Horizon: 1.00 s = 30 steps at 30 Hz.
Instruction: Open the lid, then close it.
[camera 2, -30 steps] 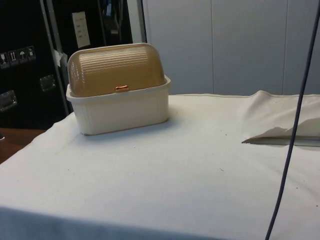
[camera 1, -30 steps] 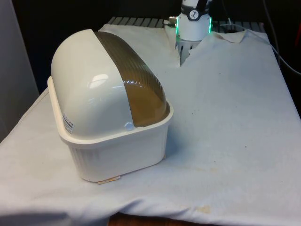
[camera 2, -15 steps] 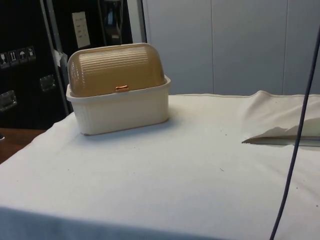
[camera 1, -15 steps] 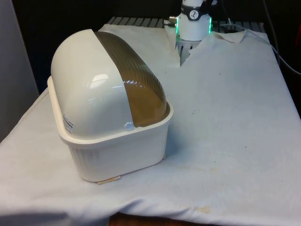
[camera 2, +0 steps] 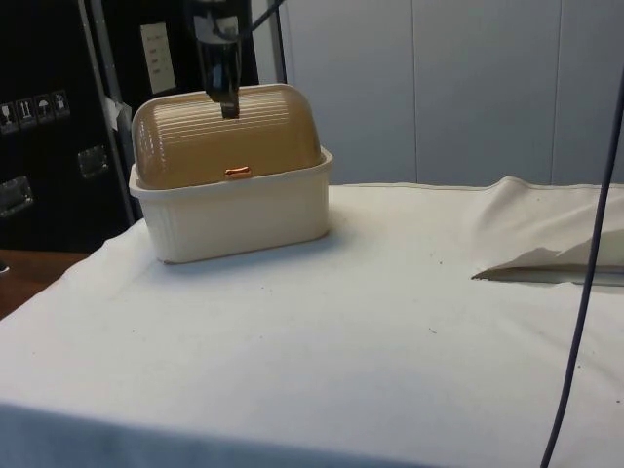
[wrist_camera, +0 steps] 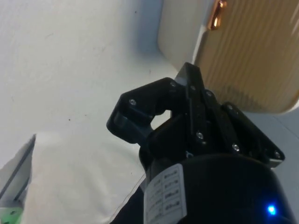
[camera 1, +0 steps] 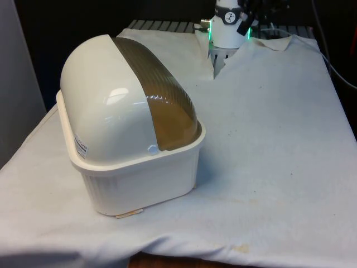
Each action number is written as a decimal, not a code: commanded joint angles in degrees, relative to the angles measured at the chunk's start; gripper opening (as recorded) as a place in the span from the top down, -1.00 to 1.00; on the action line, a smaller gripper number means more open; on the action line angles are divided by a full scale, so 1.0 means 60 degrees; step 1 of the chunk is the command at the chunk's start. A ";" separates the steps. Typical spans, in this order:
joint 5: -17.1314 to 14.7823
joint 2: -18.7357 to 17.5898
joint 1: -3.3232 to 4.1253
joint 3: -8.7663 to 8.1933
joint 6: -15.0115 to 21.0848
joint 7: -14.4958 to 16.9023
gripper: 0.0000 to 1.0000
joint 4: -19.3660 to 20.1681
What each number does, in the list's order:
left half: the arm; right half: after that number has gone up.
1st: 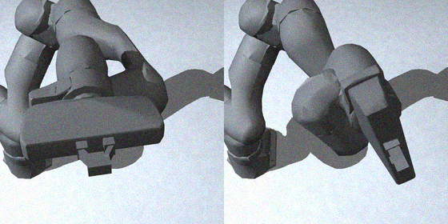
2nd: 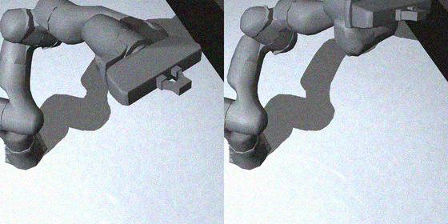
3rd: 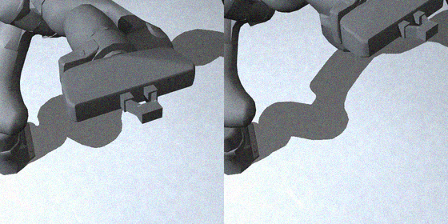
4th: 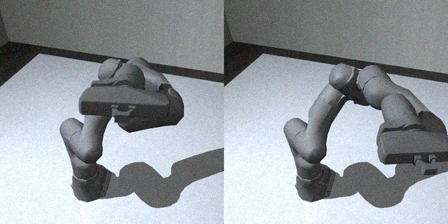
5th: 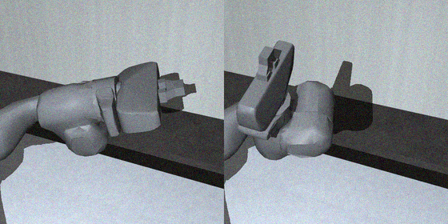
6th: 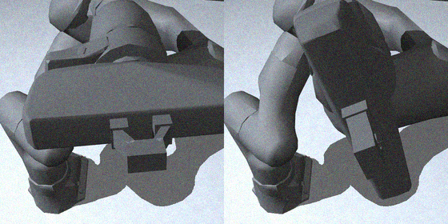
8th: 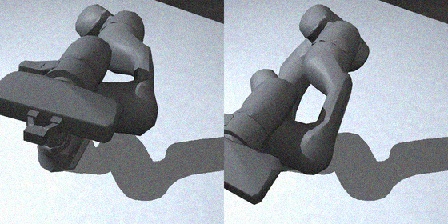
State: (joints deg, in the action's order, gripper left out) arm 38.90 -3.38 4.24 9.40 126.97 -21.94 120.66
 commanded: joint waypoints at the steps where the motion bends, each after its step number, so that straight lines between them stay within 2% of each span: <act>1: 0.0153 -0.0048 -0.0010 -0.0019 0.0181 -0.0134 1.00 0.0057; 5: 0.0477 -0.0401 -0.0010 -0.0057 0.0401 -0.0477 1.00 0.0029; 6: 0.0296 -0.0306 0.0000 -0.0029 0.0239 -0.0344 1.00 0.0038; 7: 0.0554 -0.0468 -0.0010 -0.0067 0.0430 -0.0554 1.00 0.0010; 12: 0.1079 -0.0926 -0.0010 -0.0134 0.0649 -0.1003 1.00 -0.0162; 16: 0.1413 -0.1213 -0.0010 -0.0181 0.0745 -0.1270 1.00 -0.0277; 17: 0.1251 -0.1146 -0.0010 -0.0134 0.0630 -0.1165 1.00 -0.0248; 18: 0.1499 -0.1280 -0.0010 -0.0191 0.0764 -0.1346 1.00 -0.0306; 22: 0.1919 -0.1604 -0.0019 -0.0239 0.0831 -0.1662 1.00 -0.0420; 27: 0.2301 -0.1910 -0.0010 -0.0315 0.0888 -0.1948 1.00 -0.0516; 28: 0.2177 -0.1862 -0.0019 -0.0277 0.0793 -0.1881 1.00 -0.0477; 30: 0.2511 -0.2082 -0.0010 -0.0344 0.0898 -0.2110 1.00 -0.0583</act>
State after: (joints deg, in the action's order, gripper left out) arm 53.29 -15.70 4.13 7.56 131.72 -34.21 117.34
